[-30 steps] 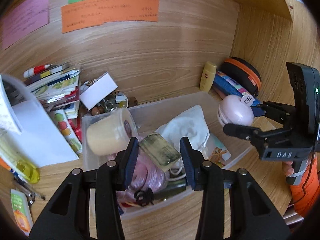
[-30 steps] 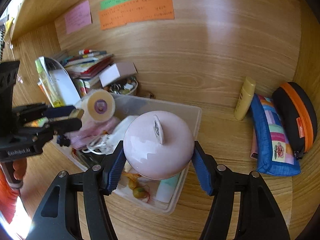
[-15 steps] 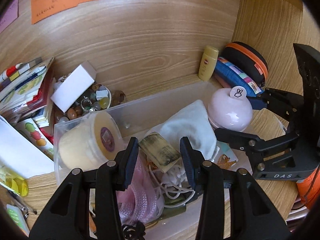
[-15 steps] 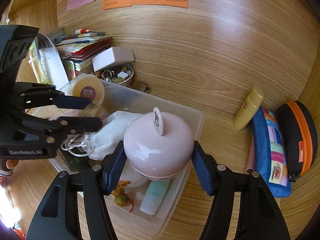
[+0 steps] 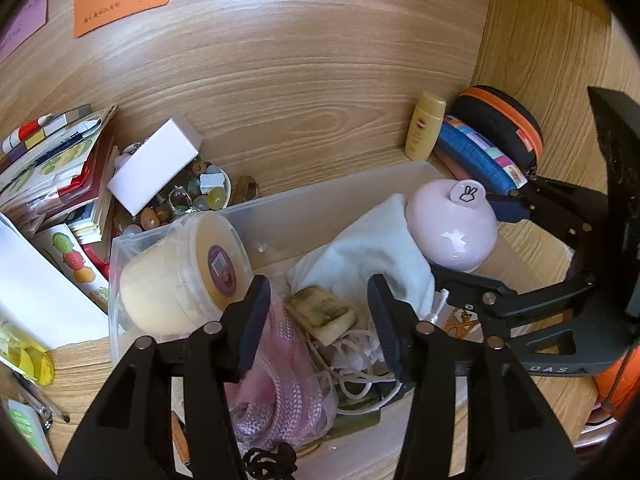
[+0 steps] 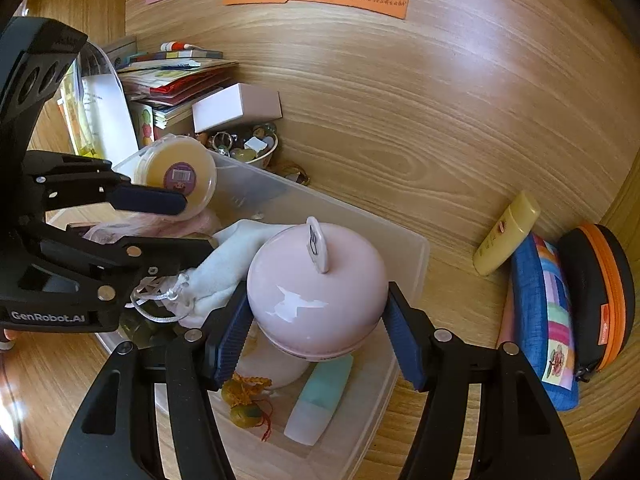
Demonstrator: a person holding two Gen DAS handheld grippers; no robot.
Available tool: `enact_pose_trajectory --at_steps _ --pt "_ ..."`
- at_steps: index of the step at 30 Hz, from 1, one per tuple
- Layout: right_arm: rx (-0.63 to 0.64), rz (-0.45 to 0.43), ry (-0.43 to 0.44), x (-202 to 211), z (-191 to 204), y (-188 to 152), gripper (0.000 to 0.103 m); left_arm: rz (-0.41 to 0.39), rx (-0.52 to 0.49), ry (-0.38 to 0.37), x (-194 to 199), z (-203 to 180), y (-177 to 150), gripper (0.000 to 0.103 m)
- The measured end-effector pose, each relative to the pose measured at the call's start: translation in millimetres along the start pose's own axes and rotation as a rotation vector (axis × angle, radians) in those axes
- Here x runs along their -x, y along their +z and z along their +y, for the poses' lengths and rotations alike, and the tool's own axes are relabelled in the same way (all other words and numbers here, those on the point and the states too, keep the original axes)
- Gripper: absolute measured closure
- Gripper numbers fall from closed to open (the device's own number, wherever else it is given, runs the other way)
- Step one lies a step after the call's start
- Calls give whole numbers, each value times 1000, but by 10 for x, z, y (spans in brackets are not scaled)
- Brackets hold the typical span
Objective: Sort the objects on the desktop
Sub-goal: 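Open the left tool to drop the eraser while the right tool releases the pink container, then withdraw both open tools up and away from the clear box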
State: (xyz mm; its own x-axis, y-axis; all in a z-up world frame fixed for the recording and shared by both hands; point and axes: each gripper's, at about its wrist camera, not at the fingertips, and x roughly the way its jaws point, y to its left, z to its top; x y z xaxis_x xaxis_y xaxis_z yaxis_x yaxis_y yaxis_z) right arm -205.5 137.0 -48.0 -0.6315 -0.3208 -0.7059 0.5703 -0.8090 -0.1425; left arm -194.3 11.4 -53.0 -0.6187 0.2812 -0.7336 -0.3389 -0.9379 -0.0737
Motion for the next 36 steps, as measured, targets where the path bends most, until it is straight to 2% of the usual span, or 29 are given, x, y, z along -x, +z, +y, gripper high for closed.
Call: enact_pose_trajectory --at_steps 2,4,6,15,18,23,26,31,33,36 --pt "-2 -1 3 -6 -9 -6 43 -5 3 -6 19 -5 7 48" --pt "1 -3 -1 -8 -12 -5 42 -16 2 -2 46 -16 13 36" --pt "15 -8 -14 9 -4 -1 41 -38 0 2 101 -16 21 30" --pt "22 -14 -32 97 -4 37 37 -87 -24 -9 312 -90 46 29" --pt "15 -27 -33 187 -8 40 33 -103 -21 -4 398 -88 19 28" --pt "10 -49 -29 378 28 33 31 -105 1 14 584 -93 -16 28" --pt "14 -71 -36 529 71 5 24 -116 23 35 722 -81 -51 22" --pt "6 -104 -31 750 126 -65 20 -165 85 63 937 -71 -206 5" --pt "-3 -115 -27 811 149 -108 16 -184 100 85 1004 -93 -292 5" --pt "-6 -113 -20 855 191 -158 16 -186 109 112 1064 -150 -390 5"
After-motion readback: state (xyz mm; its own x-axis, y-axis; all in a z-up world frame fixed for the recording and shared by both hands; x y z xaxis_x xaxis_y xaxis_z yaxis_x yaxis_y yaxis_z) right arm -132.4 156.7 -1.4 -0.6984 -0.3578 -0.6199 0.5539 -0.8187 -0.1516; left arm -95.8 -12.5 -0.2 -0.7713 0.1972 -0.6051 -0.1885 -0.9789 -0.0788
